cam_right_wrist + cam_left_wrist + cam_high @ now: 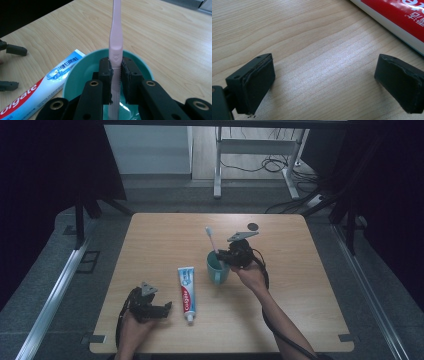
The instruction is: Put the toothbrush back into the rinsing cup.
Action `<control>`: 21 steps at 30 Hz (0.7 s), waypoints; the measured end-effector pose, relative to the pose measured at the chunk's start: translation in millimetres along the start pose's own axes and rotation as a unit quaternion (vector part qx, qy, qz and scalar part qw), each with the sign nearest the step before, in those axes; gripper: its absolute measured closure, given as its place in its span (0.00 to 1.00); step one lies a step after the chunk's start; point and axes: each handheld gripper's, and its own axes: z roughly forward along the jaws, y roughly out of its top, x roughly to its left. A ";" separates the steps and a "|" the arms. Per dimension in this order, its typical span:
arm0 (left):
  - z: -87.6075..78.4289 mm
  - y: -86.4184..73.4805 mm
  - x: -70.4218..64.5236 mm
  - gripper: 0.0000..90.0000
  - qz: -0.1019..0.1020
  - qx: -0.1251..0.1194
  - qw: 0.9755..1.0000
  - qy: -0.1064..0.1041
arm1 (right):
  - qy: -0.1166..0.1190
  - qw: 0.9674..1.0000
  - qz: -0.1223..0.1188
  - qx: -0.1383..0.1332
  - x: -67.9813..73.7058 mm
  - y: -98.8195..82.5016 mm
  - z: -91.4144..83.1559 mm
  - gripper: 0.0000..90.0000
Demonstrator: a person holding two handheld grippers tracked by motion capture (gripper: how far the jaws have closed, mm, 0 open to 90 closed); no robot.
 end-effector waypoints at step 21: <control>0.1 -0.1 -0.2 0.03 -0.002 0.000 1.000 0.000 | 0.001 0.999 -0.001 0.039 0.0 -9.8 17.7 0.86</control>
